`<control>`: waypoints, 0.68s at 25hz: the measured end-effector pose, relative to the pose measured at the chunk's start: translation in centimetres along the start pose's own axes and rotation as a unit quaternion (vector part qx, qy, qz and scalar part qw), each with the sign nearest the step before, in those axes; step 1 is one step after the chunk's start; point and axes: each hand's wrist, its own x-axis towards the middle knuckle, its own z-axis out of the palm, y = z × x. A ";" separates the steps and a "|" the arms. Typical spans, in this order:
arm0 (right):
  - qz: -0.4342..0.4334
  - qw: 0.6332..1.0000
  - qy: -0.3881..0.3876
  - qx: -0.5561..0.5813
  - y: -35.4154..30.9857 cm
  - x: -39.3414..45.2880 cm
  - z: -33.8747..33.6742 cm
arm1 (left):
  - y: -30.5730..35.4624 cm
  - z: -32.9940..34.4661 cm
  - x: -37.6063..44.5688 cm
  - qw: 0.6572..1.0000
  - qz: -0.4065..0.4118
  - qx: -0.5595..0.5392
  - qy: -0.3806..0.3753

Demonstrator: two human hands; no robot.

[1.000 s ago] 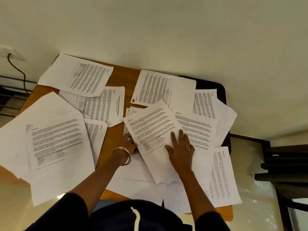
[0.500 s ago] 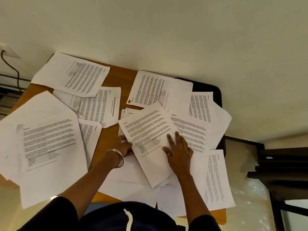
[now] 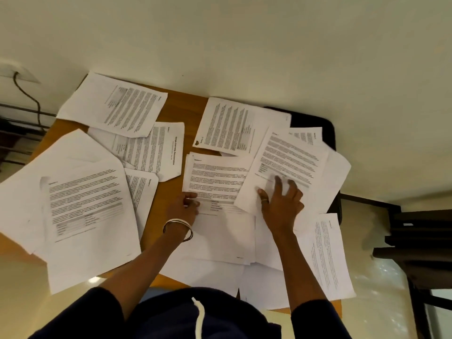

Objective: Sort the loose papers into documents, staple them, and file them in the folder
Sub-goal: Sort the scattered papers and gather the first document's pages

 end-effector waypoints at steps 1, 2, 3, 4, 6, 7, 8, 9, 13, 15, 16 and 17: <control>-0.082 0.997 -0.013 0.001 -0.5 -0.6 0.3 | -0.3 -0.1 0.1 0.996 0.041 0.067 0.031; -0.155 0.987 -0.032 -0.015 -0.8 -1.3 0.9 | -0.4 -0.4 0.2 0.989 0.071 0.123 0.050; -0.207 0.977 -0.037 -0.044 -0.7 -1.8 1.4 | -0.3 -0.6 0.3 0.981 0.087 0.166 0.055; -0.228 0.970 -0.033 -0.074 -0.4 -2.0 1.8 | -0.1 -0.8 0.5 0.973 0.089 0.205 0.057; -0.186 0.979 -0.023 -0.084 -0.2 -2.7 2.4 | -0.5 -2.1 0.5 0.963 0.059 0.256 0.058; -0.152 0.985 -0.019 -0.074 -0.3 -3.2 2.5 | -1.0 -2.7 0.4 0.963 0.047 0.260 0.049; -0.130 0.989 -0.009 -0.064 -0.7 -3.6 2.5 | -1.6 -3.2 0.0 0.967 0.040 0.249 0.032; -0.125 0.990 0.005 -0.057 -1.1 -3.9 2.4 | -2.0 -3.4 -0.4 0.971 0.040 0.237 0.011; -0.225 0.974 -0.015 -0.014 -3.4 -5.5 2.8 | -1.5 -3.4 -0.8 0.961 0.053 0.269 -0.028; -0.267 0.958 -0.102 0.008 -5.5 -7.5 3.2 | -0.7 -3.4 -0.7 0.973 0.019 0.229 -0.030; -0.257 0.954 -0.154 0.012 -6.8 -8.6 3.1 | -0.1 -3.5 -0.8 0.980 0.001 0.197 -0.033; -0.224 0.954 -0.201 0.015 -8.2 -9.5 3.0 | 0.6 -3.5 -0.9 0.987 -0.018 0.157 -0.043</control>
